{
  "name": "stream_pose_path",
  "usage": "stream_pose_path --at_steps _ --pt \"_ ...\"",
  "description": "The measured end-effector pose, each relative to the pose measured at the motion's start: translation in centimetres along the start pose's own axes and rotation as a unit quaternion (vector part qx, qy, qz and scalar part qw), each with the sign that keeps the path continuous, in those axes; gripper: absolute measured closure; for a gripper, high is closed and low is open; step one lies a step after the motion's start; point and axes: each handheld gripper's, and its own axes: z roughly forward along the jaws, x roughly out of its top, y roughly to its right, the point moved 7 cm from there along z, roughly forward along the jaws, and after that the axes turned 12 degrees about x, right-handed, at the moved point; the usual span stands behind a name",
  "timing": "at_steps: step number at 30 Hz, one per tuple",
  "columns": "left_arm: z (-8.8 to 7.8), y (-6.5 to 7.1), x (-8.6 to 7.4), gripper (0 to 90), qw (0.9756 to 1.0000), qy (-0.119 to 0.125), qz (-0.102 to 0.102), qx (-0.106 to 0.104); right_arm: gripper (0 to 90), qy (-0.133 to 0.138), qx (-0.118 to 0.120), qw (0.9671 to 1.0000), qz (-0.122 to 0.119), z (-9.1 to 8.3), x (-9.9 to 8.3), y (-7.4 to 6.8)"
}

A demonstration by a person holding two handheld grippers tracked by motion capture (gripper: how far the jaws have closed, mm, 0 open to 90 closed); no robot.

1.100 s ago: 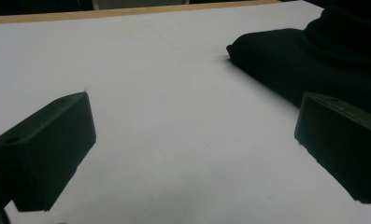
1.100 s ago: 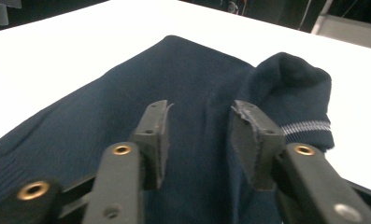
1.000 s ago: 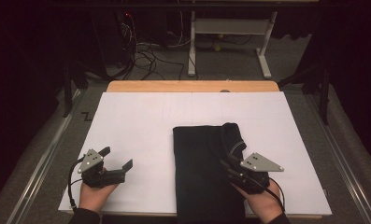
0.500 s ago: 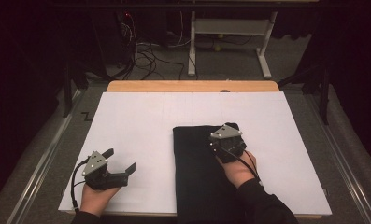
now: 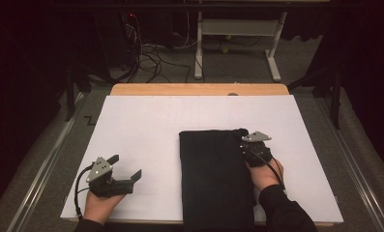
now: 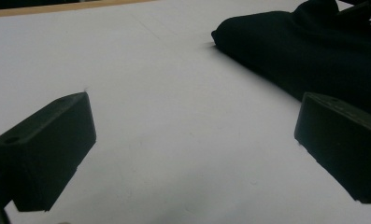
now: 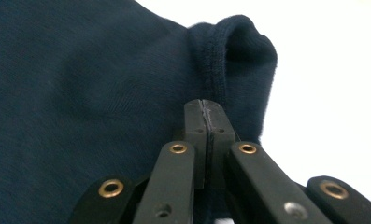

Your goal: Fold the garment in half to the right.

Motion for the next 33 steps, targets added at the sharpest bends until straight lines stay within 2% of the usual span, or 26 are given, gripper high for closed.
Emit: stream_pose_path --at_steps 4,6,8,12,16,20,23,30,33 --pt "0.1 0.1 -0.1 0.0 1.0000 -0.002 -0.002 -0.002 90.0 0.018 -0.010 0.9998 0.001 -0.8 -0.3 0.7" --pt "0.1 0.2 0.0 0.0 1.0000 -0.001 -0.002 -0.004 90.0 0.026 -0.007 0.9996 0.012 -1.3 -0.4 1.0" --pt "0.2 0.2 0.0 0.0 1.0000 -0.001 -0.001 -0.005 90.0 0.038 -0.004 0.9992 0.012 -2.0 -0.4 1.2" --pt "0.2 0.4 0.1 0.0 0.9999 0.005 -0.005 -0.012 90.0 0.078 0.019 0.9966 0.014 -3.6 -1.0 1.0" --pt "0.2 0.7 0.3 0.0 0.9997 0.012 -0.011 -0.021 89.0 0.106 0.044 0.9931 0.022 -4.6 -2.8 1.2" --pt "0.4 1.0 0.5 0.0 0.9994 0.014 -0.010 -0.029 83.5 0.128 0.061 0.9896 0.022 -5.4 -4.6 1.5" --pt "0.5 1.2 0.6 0.0 0.9993 0.018 -0.004 -0.032 71.6 0.144 0.075 0.9862 0.035 -6.1 -5.2 1.6" --pt "0.5 1.6 1.0 0.0 0.9990 0.029 0.001 -0.034 39.8 0.179 0.088 0.9797 0.021 -7.5 -6.4 1.4" --pt "0.6 1.6 1.0 0.0 0.9990 0.028 -0.001 -0.034 26.2 0.193 0.096 0.9762 0.024 -8.2 -6.8 1.4"
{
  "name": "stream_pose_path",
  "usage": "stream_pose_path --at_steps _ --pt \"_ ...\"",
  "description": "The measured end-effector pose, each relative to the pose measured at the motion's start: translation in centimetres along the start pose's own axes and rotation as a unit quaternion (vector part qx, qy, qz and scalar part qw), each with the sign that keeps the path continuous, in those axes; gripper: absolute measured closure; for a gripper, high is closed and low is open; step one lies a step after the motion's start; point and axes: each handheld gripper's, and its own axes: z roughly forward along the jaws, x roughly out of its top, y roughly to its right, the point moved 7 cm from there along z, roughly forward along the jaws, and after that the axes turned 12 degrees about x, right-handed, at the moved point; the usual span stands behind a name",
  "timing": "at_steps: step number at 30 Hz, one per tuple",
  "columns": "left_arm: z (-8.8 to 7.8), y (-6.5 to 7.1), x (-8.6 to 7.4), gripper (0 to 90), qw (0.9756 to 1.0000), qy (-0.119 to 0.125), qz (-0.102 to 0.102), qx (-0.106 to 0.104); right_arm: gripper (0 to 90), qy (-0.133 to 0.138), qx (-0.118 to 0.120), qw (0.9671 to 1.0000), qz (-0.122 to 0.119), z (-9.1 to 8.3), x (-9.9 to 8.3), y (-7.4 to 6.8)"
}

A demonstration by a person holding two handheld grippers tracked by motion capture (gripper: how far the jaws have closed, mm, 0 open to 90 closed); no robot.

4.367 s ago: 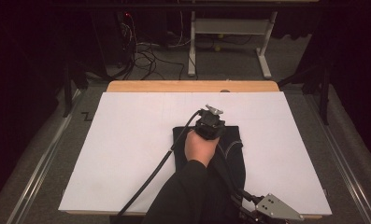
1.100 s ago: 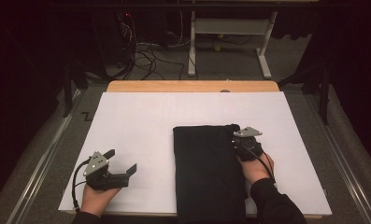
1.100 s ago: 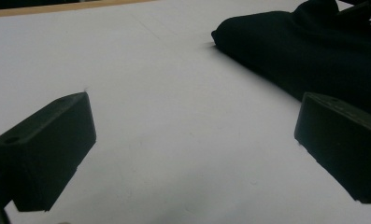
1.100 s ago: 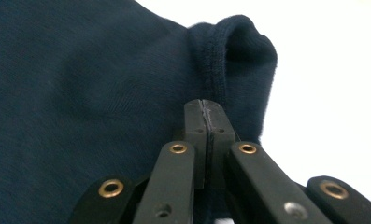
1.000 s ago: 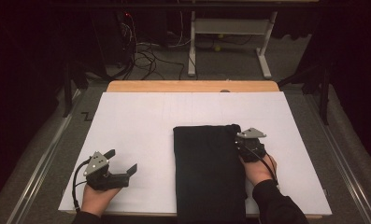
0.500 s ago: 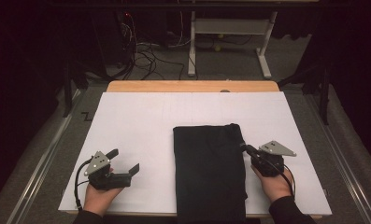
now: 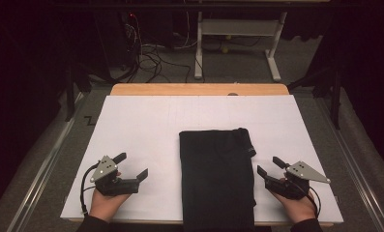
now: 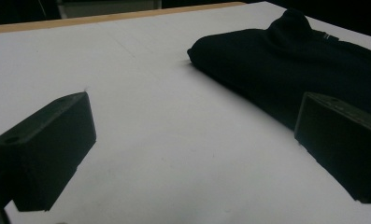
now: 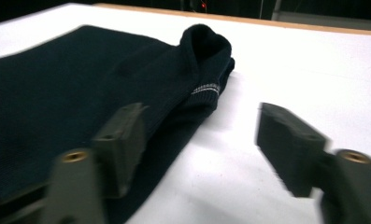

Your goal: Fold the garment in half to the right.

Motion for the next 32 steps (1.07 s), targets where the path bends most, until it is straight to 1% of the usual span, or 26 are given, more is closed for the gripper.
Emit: stream_pose_path --at_steps 2,5,8,11,14,16,18,21,23,27,30,32 --pt "0.0 0.0 0.0 0.0 1.0000 0.001 -0.002 0.000 16.6 0.014 -0.006 0.9999 -0.001 -0.5 0.1 0.0" --pt "0.1 0.0 0.1 0.0 1.0000 0.003 -0.002 0.000 7.9 0.036 -0.007 0.9993 0.007 -1.2 0.5 0.0" --pt "0.2 0.0 0.1 0.0 1.0000 0.002 0.002 0.001 0.3 0.051 -0.012 0.9986 0.010 -1.8 0.9 -0.1" --pt "0.2 0.0 0.1 0.0 1.0000 -0.001 0.005 0.000 0.1 0.065 -0.015 0.9977 0.004 -2.7 1.6 -0.5" --pt "0.2 0.1 0.2 0.0 1.0000 0.002 0.002 0.000 0.1 0.072 -0.017 0.9972 -0.008 -3.6 2.0 -1.2" --pt "0.1 0.2 0.3 0.0 1.0000 0.002 0.004 0.001 0.1 0.074 -0.019 0.9969 -0.020 -3.9 2.0 -1.5" --pt "0.1 0.2 0.2 0.0 1.0000 0.001 0.004 0.002 0.1 0.072 -0.022 0.9968 -0.026 -4.0 1.9 -1.4" --pt "0.3 0.3 0.1 0.0 0.9999 -0.006 0.011 0.000 0.1 0.065 -0.021 0.9974 -0.023 -3.6 1.4 -1.0" --pt "0.3 0.4 0.2 0.0 0.9999 -0.005 0.012 -0.003 0.1 0.062 -0.014 0.9979 -0.016 -3.4 1.2 -1.0" --pt "0.3 0.5 0.3 0.0 0.9999 -0.001 0.015 -0.002 0.1 0.069 -0.021 0.9971 -0.026 -3.7 1.4 -1.3" --pt "0.2 0.5 0.4 0.0 0.9999 -0.001 0.017 0.000 0.1 0.067 -0.026 0.9972 -0.024 -3.7 1.3 -1.1" --pt "0.1 0.6 0.6 0.0 0.9998 0.003 0.019 -0.001 0.1 0.071 -0.026 0.9968 -0.025 -3.9 1.4 -1.2"
